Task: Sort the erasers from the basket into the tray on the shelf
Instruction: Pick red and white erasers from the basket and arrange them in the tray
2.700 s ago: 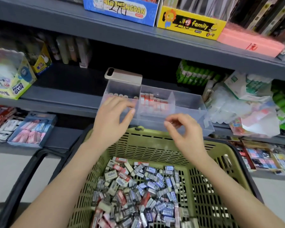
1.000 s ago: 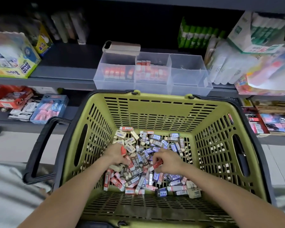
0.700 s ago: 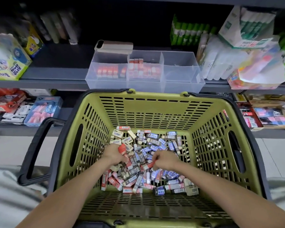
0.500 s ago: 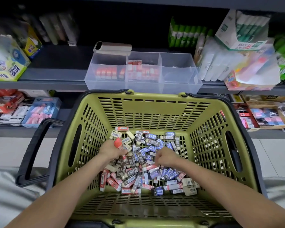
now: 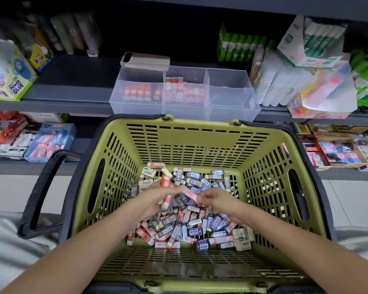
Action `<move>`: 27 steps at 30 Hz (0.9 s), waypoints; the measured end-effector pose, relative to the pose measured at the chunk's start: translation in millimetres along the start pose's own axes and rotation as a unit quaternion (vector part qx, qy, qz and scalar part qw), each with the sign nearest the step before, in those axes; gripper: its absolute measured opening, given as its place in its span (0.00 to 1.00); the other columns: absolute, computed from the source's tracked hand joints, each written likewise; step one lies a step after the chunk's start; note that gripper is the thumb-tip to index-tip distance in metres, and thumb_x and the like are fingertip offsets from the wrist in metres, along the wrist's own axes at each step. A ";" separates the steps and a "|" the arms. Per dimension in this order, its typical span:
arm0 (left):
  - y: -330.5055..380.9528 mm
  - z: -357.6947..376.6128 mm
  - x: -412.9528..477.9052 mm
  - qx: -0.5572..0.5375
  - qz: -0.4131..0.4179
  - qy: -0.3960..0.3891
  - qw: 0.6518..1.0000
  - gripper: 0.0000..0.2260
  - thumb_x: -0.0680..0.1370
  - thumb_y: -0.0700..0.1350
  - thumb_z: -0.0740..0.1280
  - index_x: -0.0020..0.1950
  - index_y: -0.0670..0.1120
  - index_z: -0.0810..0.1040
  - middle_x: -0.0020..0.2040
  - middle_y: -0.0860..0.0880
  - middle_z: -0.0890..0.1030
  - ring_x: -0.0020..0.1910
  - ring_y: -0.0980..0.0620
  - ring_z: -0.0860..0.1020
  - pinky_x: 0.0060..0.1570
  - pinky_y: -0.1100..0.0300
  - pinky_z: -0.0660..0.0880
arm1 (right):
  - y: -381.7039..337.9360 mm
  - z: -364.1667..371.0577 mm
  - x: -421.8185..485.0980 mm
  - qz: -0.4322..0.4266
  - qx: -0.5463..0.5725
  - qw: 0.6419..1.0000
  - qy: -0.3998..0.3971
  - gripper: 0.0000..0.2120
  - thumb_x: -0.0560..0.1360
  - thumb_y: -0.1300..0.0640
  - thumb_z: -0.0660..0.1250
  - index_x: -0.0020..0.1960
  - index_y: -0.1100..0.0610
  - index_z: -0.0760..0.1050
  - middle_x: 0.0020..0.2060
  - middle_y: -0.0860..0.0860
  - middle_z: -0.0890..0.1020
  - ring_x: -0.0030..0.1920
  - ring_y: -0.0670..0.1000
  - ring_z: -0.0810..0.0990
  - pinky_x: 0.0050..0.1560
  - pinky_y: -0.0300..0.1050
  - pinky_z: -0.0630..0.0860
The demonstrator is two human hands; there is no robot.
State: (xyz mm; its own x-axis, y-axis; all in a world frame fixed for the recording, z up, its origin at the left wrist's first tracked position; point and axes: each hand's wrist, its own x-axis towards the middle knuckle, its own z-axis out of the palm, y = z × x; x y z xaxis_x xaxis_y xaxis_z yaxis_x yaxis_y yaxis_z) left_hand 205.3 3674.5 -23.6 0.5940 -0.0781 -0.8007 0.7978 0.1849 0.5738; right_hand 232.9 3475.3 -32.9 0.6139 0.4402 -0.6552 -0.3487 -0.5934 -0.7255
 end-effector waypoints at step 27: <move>80.6 -18.3 -55.1 -0.276 0.166 -0.059 0.945 0.10 0.61 0.32 0.68 0.39 0.38 0.72 0.31 0.41 0.80 0.33 0.49 0.81 0.32 0.63 0.78 | 29.3 -37.3 19.2 -0.251 -0.541 0.792 0.131 0.19 0.72 0.44 0.68 0.60 0.50 0.76 0.55 0.50 0.78 0.58 0.51 0.74 0.60 0.52 0.71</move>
State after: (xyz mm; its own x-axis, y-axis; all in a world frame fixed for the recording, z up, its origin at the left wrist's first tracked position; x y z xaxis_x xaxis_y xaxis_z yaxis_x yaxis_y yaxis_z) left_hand 235.0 3711.7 63.5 0.8355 -0.0294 -0.5487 0.4096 0.6989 0.5863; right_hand 260.8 3441.2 -58.9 0.6585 0.7323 -0.1734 0.7089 -0.6809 -0.1838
